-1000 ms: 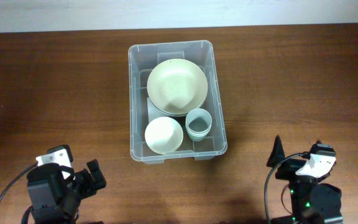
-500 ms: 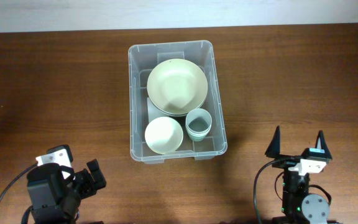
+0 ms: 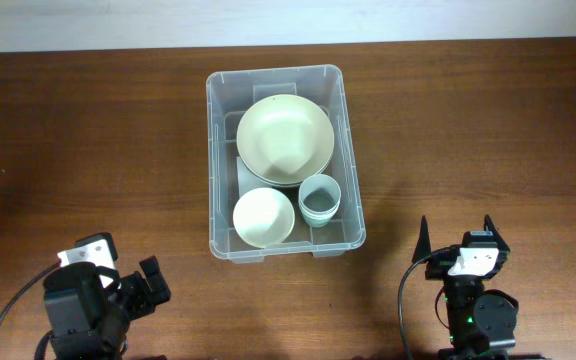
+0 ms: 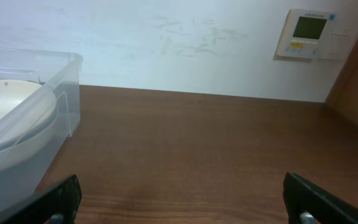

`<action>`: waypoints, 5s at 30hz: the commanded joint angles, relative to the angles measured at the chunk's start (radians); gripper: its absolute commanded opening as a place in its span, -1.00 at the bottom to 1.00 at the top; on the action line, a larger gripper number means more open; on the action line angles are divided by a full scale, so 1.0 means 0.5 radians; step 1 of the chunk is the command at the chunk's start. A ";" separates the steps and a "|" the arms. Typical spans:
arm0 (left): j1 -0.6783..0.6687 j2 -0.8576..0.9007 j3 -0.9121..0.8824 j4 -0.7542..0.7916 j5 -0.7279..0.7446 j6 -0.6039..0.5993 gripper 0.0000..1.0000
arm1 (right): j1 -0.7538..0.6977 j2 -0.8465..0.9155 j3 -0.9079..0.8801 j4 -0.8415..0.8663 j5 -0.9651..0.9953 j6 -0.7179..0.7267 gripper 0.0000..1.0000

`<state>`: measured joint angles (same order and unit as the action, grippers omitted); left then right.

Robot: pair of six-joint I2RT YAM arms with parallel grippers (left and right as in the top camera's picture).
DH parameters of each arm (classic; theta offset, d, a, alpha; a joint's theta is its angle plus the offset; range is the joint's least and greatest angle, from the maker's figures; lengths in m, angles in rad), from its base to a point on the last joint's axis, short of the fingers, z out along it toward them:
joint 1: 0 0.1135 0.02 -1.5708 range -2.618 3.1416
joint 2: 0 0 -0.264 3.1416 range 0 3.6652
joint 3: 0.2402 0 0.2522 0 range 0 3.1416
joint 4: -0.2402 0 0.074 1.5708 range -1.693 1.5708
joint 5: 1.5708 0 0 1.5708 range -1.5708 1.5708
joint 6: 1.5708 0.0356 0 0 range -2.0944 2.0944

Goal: Pack container

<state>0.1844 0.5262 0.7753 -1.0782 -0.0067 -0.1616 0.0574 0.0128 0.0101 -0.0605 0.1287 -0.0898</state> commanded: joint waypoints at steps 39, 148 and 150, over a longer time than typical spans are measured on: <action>-0.215 -0.816 -1.399 2.130 0.350 0.751 0.99 | -0.014 -0.013 -0.009 -0.022 -0.033 -0.015 0.98; -0.144 -1.029 -1.533 1.991 0.013 0.753 0.99 | -0.014 -0.013 -0.009 -0.022 -0.033 -0.015 0.98; -0.144 -1.029 -1.533 1.991 0.013 0.753 0.99 | -0.014 -0.013 -0.009 -0.022 -0.033 -0.015 0.98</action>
<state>0.1074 0.0231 0.0135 -0.0792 0.0101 0.2138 0.0574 0.0128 0.0101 -0.0620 0.1169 -0.0902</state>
